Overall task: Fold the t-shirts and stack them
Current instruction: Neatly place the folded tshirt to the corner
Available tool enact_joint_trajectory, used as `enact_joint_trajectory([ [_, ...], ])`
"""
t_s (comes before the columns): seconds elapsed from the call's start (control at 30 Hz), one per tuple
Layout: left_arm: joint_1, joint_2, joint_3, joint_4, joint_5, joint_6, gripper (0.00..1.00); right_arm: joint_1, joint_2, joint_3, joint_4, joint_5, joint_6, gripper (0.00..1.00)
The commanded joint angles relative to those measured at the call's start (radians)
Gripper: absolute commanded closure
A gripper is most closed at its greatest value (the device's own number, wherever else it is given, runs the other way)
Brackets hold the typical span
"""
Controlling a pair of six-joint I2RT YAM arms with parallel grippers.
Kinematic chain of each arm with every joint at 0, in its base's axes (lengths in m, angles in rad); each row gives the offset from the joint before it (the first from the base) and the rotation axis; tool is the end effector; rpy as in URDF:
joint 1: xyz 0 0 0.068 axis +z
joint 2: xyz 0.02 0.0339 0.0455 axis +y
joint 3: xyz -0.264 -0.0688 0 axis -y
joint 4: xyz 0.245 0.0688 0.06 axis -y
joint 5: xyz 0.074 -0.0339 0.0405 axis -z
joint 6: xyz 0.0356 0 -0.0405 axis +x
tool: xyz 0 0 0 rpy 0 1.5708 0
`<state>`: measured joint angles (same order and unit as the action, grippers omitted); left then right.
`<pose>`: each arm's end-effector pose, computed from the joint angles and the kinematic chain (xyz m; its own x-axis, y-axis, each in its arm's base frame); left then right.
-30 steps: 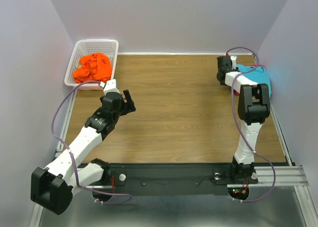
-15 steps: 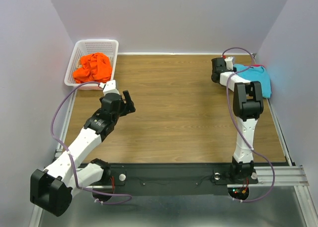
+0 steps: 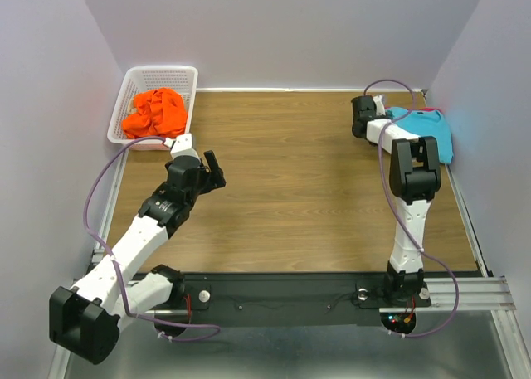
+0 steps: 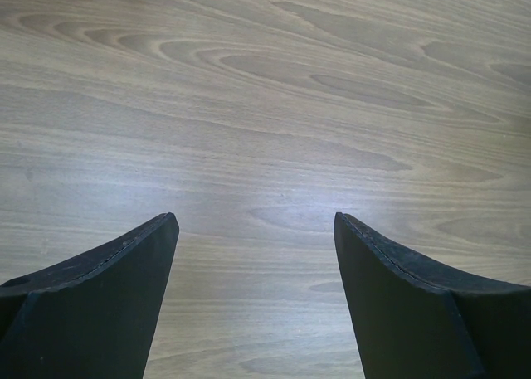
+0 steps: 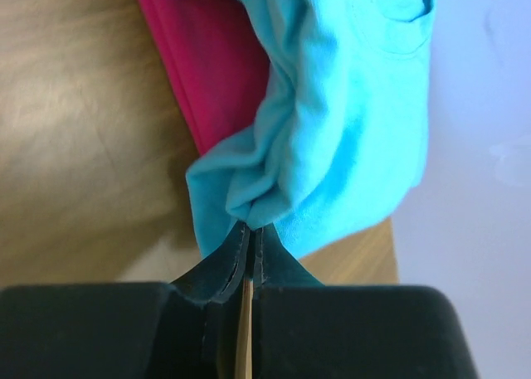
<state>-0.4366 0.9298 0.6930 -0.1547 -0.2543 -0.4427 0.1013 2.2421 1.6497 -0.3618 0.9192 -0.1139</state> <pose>0.1983 -0.0826 0.2846 -0.3975 -0.2720 -0.8763 0.0313 0.9505 -0.3092 0.4767 0.0200 0.1552 -0.8514 -0.1558 -0.5008 0.3013 0.6363 -0.7102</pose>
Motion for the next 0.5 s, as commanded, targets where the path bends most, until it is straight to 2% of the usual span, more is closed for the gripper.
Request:
enact_joint_trajectory([
  [0.0,0.002,-0.032,-0.009,0.029,0.001,0.010,0.12,0.021,-0.143,-0.028,-0.098,-0.036,-0.075,0.99],
  [0.17,0.002,-0.037,-0.010,0.030,0.009,0.007,0.12,0.021,-0.239,-0.114,-0.127,-0.063,-0.133,0.99],
  [0.33,0.002,-0.043,-0.016,0.029,0.024,-0.002,0.12,0.020,-0.245,-0.172,-0.137,-0.111,-0.173,0.99],
  [0.4,0.002,-0.048,-0.021,0.023,0.026,-0.002,0.12,0.023,-0.237,-0.189,-0.144,-0.151,-0.175,0.92],
  [0.47,0.002,-0.054,-0.021,0.018,0.026,-0.002,0.12,0.021,-0.223,-0.192,-0.161,-0.169,-0.170,0.77],
])
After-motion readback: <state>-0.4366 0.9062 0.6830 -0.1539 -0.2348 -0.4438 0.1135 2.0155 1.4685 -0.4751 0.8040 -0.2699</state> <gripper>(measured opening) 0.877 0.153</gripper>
